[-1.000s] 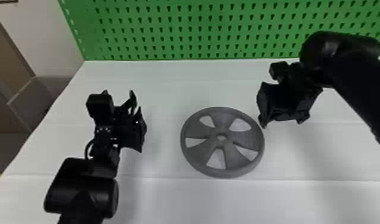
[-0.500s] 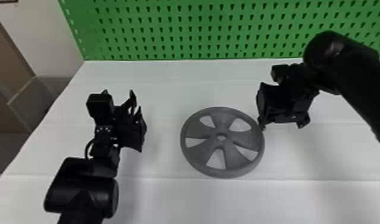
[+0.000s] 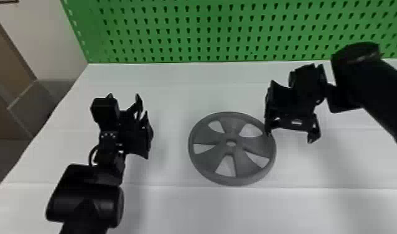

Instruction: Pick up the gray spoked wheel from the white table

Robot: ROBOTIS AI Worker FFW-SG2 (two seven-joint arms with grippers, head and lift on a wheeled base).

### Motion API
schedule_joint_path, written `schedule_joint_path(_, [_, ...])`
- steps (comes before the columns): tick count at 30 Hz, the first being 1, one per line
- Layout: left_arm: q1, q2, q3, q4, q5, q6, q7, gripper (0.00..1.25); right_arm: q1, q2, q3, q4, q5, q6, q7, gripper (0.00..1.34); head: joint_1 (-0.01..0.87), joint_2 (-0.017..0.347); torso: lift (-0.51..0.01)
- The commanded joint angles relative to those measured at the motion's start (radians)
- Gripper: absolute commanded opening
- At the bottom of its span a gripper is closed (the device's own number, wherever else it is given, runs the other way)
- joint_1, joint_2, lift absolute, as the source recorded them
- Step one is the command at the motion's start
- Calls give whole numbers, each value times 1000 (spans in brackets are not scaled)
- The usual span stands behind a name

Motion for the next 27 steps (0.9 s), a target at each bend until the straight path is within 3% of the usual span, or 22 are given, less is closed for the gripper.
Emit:
schedule_joint_path(1, [-3, 4, -2, 0, 0, 1, 0, 736, -13, 3, 76, 31, -113, -51, -19, 1249, 779, 112, -69])
schedule_joint_path(8, [-1, 7, -3, 0, 0, -1, 3, 735, -23, 12, 148, 96, -239, -113, -33, 1249, 779, 110, -69])
schedule_joint_path(21, [0, 22, -14, 0, 9, -1, 11, 735, -23, 26, 190, 117, -266, -188, -39, 1249, 779, 110, -69])
schedule_joint_path(27, [2, 30, -20, -3, 17, 1, 14, 736, -18, 32, 185, 120, -317, -220, -100, 1249, 779, 110, -69])
